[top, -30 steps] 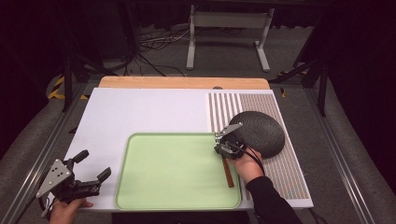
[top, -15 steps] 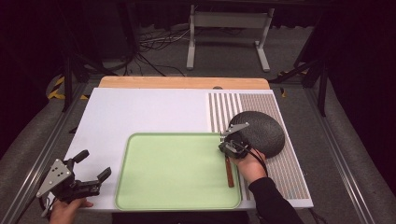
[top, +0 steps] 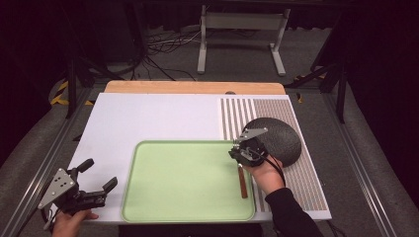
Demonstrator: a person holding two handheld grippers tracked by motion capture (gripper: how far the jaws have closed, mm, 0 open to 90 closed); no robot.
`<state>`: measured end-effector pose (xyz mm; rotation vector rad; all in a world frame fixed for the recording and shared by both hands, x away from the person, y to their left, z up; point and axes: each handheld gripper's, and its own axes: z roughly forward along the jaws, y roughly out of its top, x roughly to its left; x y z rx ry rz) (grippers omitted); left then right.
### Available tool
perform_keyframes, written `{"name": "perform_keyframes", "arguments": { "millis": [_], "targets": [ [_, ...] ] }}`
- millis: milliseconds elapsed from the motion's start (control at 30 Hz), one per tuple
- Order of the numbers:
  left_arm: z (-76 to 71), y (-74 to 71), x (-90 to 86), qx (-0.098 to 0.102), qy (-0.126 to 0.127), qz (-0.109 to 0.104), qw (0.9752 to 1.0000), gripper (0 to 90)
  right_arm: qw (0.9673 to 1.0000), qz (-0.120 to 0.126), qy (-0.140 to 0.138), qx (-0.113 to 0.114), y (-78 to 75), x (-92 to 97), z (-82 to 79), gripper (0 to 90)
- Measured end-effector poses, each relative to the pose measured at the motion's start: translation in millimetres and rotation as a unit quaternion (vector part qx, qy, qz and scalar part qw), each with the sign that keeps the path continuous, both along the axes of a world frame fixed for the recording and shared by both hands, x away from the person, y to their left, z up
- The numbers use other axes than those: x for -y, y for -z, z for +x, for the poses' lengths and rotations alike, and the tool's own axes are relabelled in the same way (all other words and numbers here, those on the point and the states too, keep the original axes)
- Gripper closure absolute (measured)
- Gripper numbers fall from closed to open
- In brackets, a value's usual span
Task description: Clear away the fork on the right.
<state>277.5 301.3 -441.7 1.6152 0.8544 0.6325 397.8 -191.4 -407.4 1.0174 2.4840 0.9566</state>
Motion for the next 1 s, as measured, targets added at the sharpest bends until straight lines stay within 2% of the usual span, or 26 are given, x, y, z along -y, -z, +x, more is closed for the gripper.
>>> {"name": "perform_keyframes", "arguments": {
  "millis": [133, 200, 267, 367, 467, 533, 567, 667, 767, 800, 867, 1000],
  "targets": [
    [-0.1, -0.1, 0.1, 0.000, -0.001, 0.000, 1.0000, 0.1, 0.9995, 0.010, -0.015, 0.025, -12.8, 4.4, -5.8, 44.7],
    [0.0, 0.1, 0.3, 0.000, 0.000, 0.001, 1.0000, 0.1, 0.9986, 0.002, -0.025, 0.046, -17.6, 6.8, -9.3, 32.4],
    [-0.1, -0.1, 0.3, 0.000, -0.001, 0.000, 1.0000, 0.1, 0.9978, 0.009, -0.027, 0.059, -22.0, 10.2, -13.2, 23.2],
    [-0.4, -0.2, 0.1, 0.001, 0.000, 0.002, 1.0000, 0.1, 0.9962, 0.030, -0.031, 0.076, -27.9, 17.4, -18.6, 15.9],
    [-0.3, -0.1, 0.4, 0.000, -0.001, 0.001, 1.0000, 0.1, 0.9938, 0.049, -0.036, 0.093, -32.8, 27.1, -24.0, 10.1],
    [-0.4, -0.1, 0.4, 0.000, 0.000, 0.001, 1.0000, 0.1, 0.9931, 0.055, -0.035, 0.097, -33.9, 30.1, -25.8, 9.1],
    [-0.5, -0.3, 0.3, 0.000, 0.000, 0.002, 1.0000, 0.1, 0.9911, 0.068, -0.037, 0.108, -36.0, 37.1, -29.6, 7.1],
    [-0.1, 0.1, 0.9, 0.001, -0.001, 0.000, 1.0000, 0.1, 0.9882, 0.082, -0.039, 0.123, -38.0, 45.7, -34.8, 5.3],
    [-0.3, -0.1, 0.8, 0.000, 0.000, 0.002, 1.0000, 0.1, 0.9865, 0.088, -0.040, 0.132, -38.6, 50.5, -37.6, 4.5],
    [-0.4, -0.1, 0.9, 0.000, 0.000, 0.002, 1.0000, 0.1, 0.9846, 0.095, -0.041, 0.140, -38.4, 56.3, -41.1, 3.8],
    [-0.4, 0.0, 0.7, 0.000, -0.001, 0.002, 1.0000, 0.1, 0.9841, 0.097, -0.040, 0.143, -38.1, 58.3, -42.5, 3.7],
    [-0.4, 0.0, 0.7, -0.001, -0.001, 0.002, 1.0000, 0.1, 0.9802, 0.113, -0.036, 0.159, -34.6, 71.6, -49.4, 2.4]
  ]
}}
